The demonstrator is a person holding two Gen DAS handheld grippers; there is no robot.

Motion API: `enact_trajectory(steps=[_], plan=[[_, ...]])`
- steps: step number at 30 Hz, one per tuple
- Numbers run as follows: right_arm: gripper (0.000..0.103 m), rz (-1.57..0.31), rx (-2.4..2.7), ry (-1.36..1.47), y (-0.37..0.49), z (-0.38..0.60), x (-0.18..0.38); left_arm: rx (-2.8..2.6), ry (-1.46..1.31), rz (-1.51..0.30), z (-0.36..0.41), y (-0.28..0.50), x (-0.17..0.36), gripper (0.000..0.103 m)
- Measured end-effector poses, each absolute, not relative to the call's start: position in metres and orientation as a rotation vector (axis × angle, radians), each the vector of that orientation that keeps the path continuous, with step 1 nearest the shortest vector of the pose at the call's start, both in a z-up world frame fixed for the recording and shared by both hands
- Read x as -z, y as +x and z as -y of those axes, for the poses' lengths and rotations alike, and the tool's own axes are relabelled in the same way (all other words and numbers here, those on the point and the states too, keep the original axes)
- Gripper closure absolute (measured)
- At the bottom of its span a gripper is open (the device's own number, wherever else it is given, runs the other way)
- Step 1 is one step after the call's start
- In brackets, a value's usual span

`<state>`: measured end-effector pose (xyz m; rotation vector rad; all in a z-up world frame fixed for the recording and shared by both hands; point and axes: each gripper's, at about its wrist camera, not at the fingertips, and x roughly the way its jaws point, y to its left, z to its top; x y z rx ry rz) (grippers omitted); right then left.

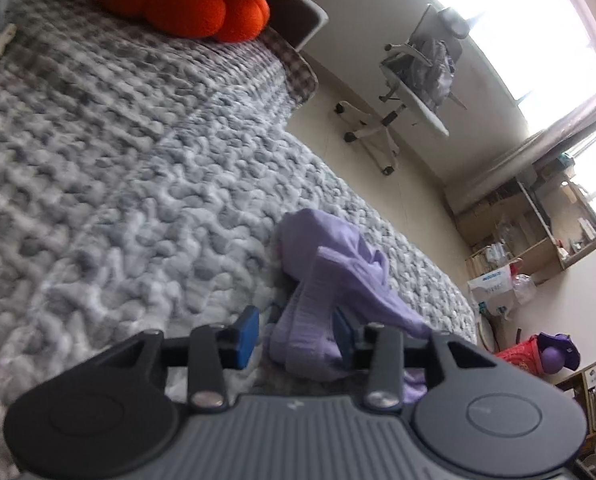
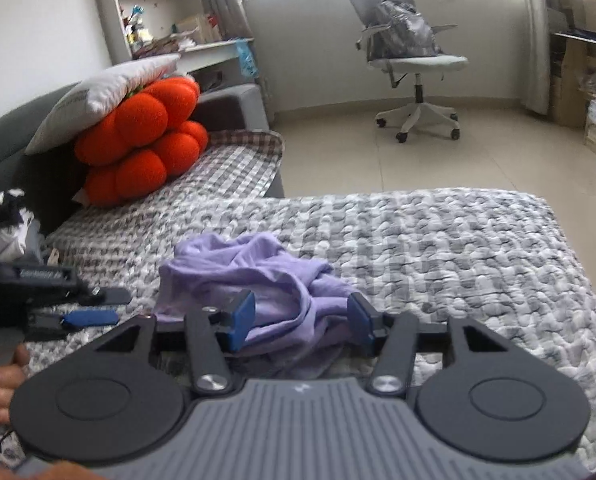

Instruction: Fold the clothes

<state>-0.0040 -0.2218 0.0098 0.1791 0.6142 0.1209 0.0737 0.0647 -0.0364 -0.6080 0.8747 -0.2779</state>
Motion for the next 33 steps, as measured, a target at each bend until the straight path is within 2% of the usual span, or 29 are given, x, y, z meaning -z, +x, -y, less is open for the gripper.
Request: enact_trajectory(steps=[14, 17, 20, 31, 33], plan=[[0.048, -0.648, -0.176, 0.160, 0.029, 0.218, 0.006, 0.382, -0.598, -0.817, -0.048, 0.121, 0.048, 0.060], [0.048, -0.657, -0.173, 0.174, 0.032, 0.223, 0.011, 0.416, -0.610, -0.804, -0.045, 0.123, 0.049, 0.063], [0.048, -0.664, -0.167, 0.185, 0.033, 0.226, 0.014, 0.438, -0.600, -0.806, -0.040, 0.123, 0.050, 0.080], [0.047, -0.655, -0.196, 0.176, 0.022, 0.227, 0.006, 0.504, -0.549, -0.715, -0.037, 0.093, 0.023, 0.085], [0.043, -0.654, -0.223, 0.159, 0.021, 0.222, 0.004, 0.525, -0.537, -0.699, -0.037, 0.085, 0.015, 0.087]])
